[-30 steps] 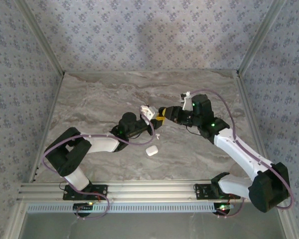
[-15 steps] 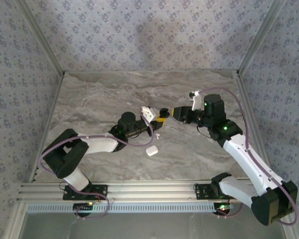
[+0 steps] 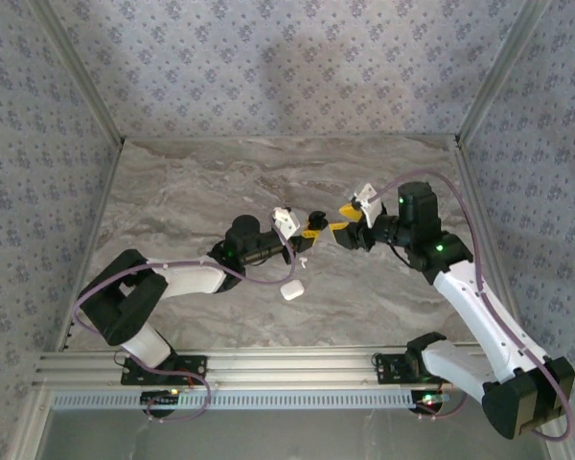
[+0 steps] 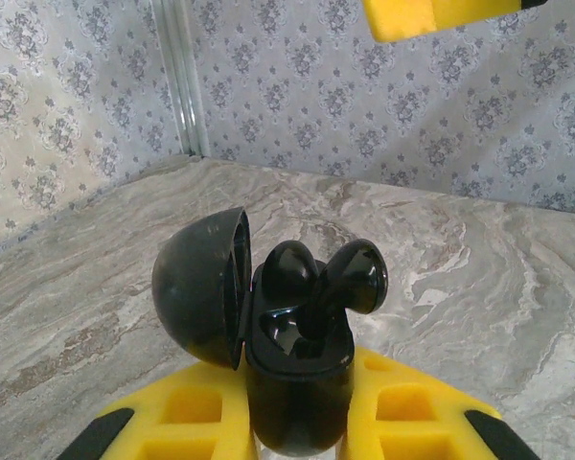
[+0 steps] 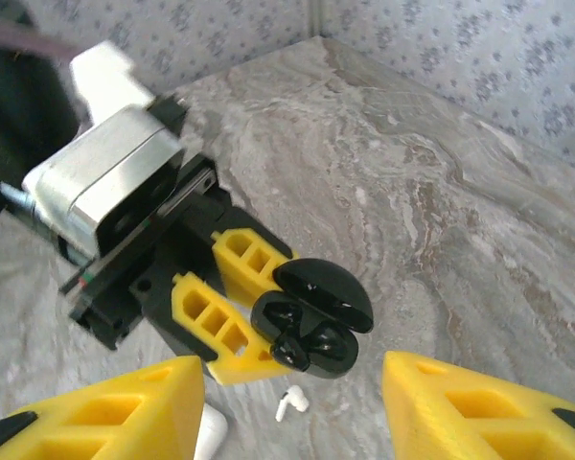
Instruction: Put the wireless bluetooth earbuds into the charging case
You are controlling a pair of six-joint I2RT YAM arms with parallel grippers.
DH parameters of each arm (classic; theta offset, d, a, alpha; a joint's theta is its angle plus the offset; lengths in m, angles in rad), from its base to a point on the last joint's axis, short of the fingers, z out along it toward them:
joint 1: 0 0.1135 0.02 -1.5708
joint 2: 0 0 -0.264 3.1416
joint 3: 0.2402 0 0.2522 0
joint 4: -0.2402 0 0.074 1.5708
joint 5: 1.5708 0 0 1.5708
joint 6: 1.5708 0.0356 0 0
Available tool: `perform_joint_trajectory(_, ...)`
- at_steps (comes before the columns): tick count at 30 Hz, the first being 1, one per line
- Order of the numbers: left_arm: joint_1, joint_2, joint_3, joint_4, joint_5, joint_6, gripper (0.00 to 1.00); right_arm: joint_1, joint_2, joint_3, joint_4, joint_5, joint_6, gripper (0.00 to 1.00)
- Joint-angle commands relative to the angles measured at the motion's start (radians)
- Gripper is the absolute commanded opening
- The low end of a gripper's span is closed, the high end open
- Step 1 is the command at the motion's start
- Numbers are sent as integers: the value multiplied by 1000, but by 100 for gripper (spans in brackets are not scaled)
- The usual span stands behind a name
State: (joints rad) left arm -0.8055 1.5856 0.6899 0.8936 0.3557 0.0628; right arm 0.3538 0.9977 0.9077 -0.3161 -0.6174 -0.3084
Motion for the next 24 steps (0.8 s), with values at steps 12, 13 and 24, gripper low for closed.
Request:
perform_joint_trajectory(12,-7,-39,-11,16,25,19,12,-26,78,-39,-26,-104,-391,50)
perform_joint_trajectory(13,-6,-38,-11,16,24,19,12,-25,83,-38,-23,-103,-393,50)
perform_joint_trajectory(24,-6,-35,-7,15,23,17,12,7,134,-36,6,-107,-390,45)
